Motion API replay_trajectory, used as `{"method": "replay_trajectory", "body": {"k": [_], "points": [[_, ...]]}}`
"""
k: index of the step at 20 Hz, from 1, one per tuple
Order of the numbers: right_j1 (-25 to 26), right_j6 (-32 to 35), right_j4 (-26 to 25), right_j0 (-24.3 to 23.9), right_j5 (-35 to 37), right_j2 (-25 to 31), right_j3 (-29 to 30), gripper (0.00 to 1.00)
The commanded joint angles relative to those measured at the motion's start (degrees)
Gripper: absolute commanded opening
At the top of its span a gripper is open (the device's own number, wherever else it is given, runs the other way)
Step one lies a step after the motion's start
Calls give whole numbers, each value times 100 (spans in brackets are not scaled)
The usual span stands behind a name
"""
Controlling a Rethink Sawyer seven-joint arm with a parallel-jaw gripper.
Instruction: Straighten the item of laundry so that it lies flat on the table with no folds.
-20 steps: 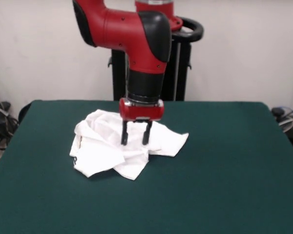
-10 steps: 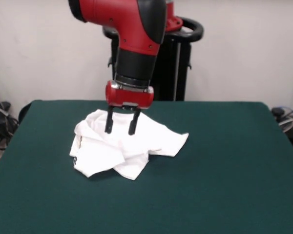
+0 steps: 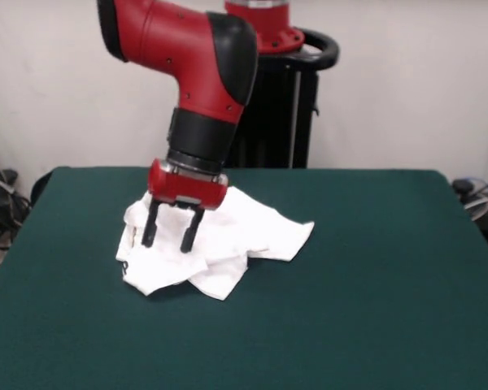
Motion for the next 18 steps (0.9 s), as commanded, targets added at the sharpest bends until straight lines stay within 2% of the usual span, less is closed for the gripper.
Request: {"method": "replay_trajectory", "body": {"k": [1, 5, 10, 13, 15, 18], "points": [[1070, 555, -282, -18, -509, -123, -859, 100], [1628, 489, 186, 531, -695, -554, -1075, 100], [1457, 509, -419, -42, 394, 291, -1208, 100], [1437, 751, -182, -264, 900, 587, -1073, 100], [1402, 885, 33, -254, 1077, 583, -980, 100], [1366, 893, -106, -472, 1078, 799, -909, 100]]}}
